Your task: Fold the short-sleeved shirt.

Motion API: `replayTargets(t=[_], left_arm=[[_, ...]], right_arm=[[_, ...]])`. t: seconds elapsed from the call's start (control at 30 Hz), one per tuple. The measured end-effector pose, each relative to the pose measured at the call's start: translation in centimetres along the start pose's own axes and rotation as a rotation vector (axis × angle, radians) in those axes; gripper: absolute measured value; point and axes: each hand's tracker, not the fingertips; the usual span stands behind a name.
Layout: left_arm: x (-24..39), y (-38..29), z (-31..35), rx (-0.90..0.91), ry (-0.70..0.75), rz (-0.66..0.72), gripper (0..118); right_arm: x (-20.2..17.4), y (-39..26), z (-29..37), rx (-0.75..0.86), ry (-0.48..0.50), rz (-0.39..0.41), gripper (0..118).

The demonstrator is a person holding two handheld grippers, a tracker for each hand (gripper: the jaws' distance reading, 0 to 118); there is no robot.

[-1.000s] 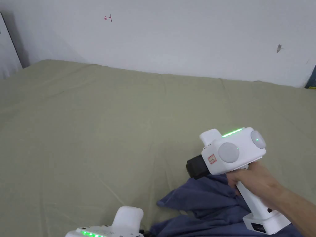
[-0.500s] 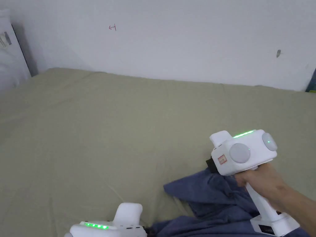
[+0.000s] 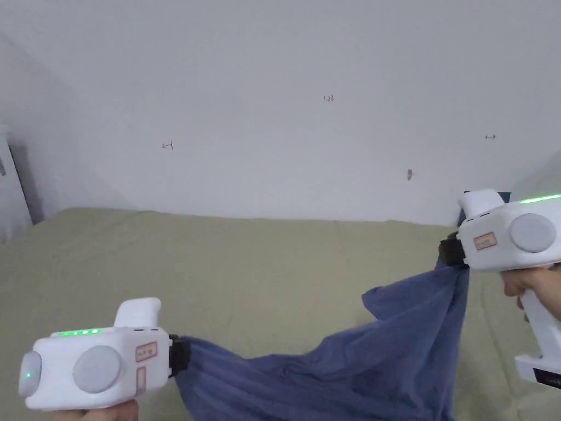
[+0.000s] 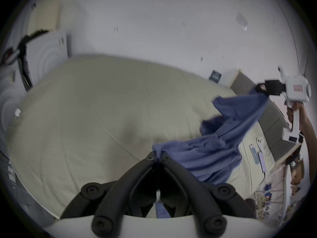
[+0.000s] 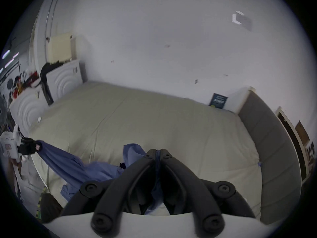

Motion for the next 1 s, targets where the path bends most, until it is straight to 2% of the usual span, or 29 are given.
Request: replayTargets(t=[0.1,0.23,0.37,0.63,0.7,0.77,1.0], left_arm=[[0.4,3.6,3.2,0.075,0.056,-0.058,0],[1.2,7.3,6.7,0.142,0.086,-0.077,0],[1.2,11.3,10.2,0.203,0.131,-0.087,0],[1.4,17.2,14.2,0.255,0.213,-0.137,0],[1.1,18.3,14.9,0.263,0.21,-0.113,0],[0.4,19.5,14.9,0.275,0.184,-0.071,0],[2.8,21.0,15.0,0.28,0.213,-0.099,0]], right_arm=[[3.3,-0.1,4.8,0.061,-0.043,-0.057,4],[5.8,-0.4,10.5,0.136,-0.062,-0.161,4],[7.1,0.0,14.5,0.193,-0.023,-0.224,4],[7.7,2.9,19.6,0.269,-0.09,-0.187,4],[7.6,3.3,20.3,0.284,-0.1,-0.196,4],[7.6,3.9,20.6,0.297,-0.107,-0.211,4],[7.1,6.2,20.1,0.298,-0.15,-0.183,4]])
